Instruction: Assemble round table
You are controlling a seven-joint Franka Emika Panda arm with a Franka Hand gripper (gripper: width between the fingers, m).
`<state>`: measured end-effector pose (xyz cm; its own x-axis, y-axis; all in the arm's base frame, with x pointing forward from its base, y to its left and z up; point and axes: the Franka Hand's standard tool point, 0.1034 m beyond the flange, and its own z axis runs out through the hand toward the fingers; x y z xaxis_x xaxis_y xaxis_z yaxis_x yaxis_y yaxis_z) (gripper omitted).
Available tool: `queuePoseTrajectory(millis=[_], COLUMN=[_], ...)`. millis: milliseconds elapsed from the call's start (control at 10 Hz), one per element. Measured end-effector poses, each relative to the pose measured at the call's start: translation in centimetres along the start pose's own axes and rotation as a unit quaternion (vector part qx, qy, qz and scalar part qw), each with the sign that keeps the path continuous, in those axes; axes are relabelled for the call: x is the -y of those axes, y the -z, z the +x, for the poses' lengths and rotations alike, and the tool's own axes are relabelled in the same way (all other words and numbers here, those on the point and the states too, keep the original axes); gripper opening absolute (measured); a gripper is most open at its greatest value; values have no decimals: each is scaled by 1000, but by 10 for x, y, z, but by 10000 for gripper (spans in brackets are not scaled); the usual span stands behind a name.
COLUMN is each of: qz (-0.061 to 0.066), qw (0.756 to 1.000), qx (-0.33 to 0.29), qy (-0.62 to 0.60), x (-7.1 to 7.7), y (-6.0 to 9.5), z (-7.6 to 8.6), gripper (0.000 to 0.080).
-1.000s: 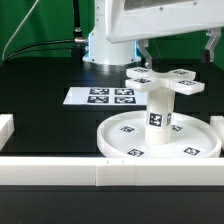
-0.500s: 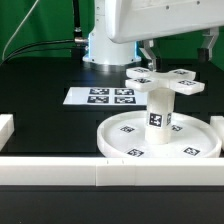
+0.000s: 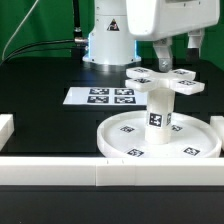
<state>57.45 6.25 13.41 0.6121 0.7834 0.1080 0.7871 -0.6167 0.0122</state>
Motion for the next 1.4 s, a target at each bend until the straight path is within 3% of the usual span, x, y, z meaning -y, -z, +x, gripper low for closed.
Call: queuePoseTrajectory(millis=[400,600,900,1400], qz=[-2,-2,6,12], qw=[993,976,957,956], qx=[3,12,19,22], qy=[115,217,290,294], x=[-3,-4,-1,0], y=[-1,-4,-12,-18], z=[-4,-9,-24,-31], gripper=[649,649,649,649])
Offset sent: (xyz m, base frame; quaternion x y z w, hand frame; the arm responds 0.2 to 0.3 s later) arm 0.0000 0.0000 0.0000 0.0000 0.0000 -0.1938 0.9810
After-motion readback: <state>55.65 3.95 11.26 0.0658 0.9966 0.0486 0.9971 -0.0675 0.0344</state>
